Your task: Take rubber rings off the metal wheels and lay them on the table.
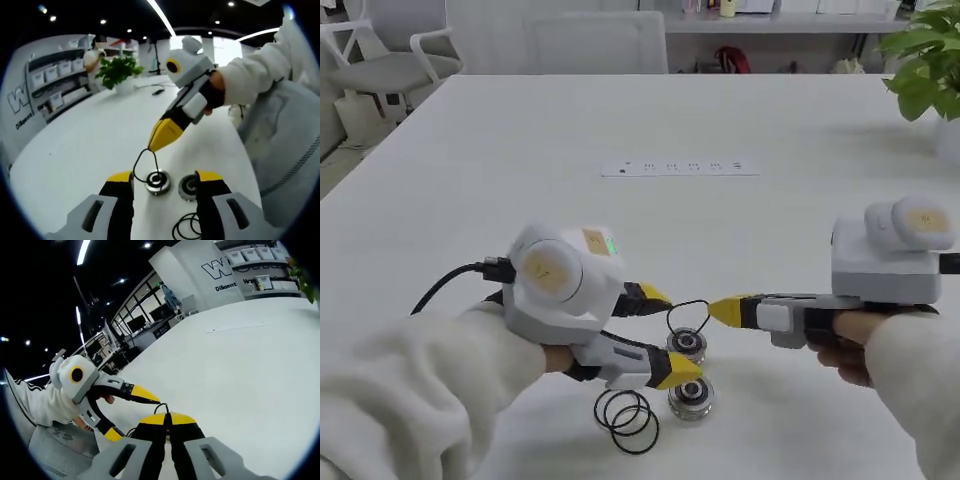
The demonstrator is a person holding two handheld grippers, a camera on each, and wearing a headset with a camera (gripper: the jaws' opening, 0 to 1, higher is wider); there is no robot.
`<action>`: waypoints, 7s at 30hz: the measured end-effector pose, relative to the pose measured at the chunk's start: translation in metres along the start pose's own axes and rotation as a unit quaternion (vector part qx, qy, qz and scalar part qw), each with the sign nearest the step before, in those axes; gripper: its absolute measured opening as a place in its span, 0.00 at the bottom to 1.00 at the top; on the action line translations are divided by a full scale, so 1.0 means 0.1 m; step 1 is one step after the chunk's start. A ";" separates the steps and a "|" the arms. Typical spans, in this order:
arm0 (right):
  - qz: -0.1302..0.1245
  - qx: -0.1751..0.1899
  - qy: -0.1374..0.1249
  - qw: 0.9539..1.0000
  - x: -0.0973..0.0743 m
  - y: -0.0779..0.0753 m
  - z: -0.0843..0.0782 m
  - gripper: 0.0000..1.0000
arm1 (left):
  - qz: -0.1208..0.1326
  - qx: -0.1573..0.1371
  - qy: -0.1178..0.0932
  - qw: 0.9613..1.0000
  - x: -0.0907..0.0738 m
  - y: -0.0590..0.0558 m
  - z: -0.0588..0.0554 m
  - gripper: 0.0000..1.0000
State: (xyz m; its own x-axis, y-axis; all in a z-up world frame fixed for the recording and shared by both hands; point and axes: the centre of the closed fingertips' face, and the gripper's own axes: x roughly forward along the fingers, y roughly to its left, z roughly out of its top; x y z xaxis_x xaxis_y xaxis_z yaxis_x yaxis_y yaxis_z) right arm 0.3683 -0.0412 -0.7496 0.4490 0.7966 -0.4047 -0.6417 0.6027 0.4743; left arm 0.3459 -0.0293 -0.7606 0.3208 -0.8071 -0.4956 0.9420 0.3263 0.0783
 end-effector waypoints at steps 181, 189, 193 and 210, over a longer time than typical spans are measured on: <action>0.048 -0.156 0.132 0.978 0.28 0.45 -0.57 0.04 | 0.066 -0.094 -0.005 0.993 -1.06 -0.31 -0.46 0.92; 0.042 -0.156 0.122 0.979 0.25 0.42 -0.49 0.04 | 0.067 -0.095 -0.006 0.993 -1.06 -0.30 -0.46 0.92; 0.036 -0.154 0.111 0.981 0.21 0.39 -0.42 0.05 | 0.067 -0.095 -0.007 0.993 -1.06 -0.30 -0.46 0.92; 0.031 -0.142 0.057 0.988 0.06 0.38 -0.09 0.09 | 0.071 -0.099 -0.011 0.993 -1.08 -0.29 -0.45 0.93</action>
State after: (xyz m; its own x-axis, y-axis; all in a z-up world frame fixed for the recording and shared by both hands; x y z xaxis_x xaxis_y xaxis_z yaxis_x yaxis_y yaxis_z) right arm 0.3413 -0.0142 -0.7411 0.3402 0.8114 -0.4752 -0.8213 0.5025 0.2700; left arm 0.2793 0.0703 -0.7480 0.4524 -0.7566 -0.4721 0.8505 0.5253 -0.0270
